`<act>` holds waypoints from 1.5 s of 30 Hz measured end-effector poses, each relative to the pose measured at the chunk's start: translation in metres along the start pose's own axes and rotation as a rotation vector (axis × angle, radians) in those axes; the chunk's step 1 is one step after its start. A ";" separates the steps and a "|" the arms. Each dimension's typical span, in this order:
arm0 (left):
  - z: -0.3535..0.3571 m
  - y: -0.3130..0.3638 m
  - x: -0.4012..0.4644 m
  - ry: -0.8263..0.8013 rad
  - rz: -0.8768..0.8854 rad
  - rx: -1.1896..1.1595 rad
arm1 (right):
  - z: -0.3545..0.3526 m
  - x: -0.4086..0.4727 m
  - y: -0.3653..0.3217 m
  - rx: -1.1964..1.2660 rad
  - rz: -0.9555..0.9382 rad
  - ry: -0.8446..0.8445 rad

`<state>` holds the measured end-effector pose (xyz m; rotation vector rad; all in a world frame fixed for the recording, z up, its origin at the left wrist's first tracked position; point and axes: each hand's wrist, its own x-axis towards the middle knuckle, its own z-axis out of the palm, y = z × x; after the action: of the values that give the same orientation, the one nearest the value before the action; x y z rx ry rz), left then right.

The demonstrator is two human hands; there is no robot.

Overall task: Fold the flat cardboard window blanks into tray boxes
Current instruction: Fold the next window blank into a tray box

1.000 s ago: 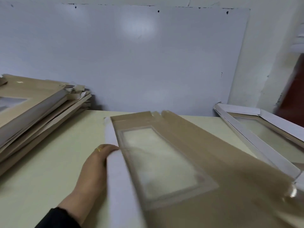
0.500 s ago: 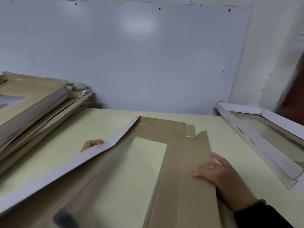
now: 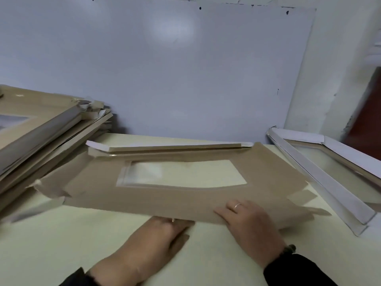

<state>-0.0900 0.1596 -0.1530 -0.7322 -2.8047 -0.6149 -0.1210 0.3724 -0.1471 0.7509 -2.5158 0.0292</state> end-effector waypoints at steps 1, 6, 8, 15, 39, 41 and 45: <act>-0.006 0.008 0.001 -0.009 0.065 0.001 | 0.006 0.002 -0.001 0.016 -0.034 -0.007; -0.015 0.021 0.000 0.084 0.281 0.139 | 0.013 0.010 -0.018 0.110 -0.101 -0.054; -0.015 0.019 0.002 0.136 0.278 0.243 | 0.015 0.010 -0.020 0.132 -0.112 -0.108; -0.007 -0.004 0.000 -0.102 -0.125 0.365 | 0.009 0.000 -0.014 0.183 0.025 -0.357; -0.072 -0.128 -0.077 0.218 -0.368 -0.056 | -0.009 -0.069 0.111 0.458 0.415 -0.088; -0.071 -0.125 -0.075 0.305 -0.390 0.020 | -0.011 -0.068 0.109 0.417 0.451 0.016; -0.067 -0.121 -0.071 0.372 -0.456 0.201 | -0.015 -0.066 0.106 0.293 0.529 -0.003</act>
<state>-0.0851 0.0045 -0.1534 0.0654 -2.6252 -0.4622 -0.1217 0.4980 -0.1532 0.1657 -2.6706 0.5868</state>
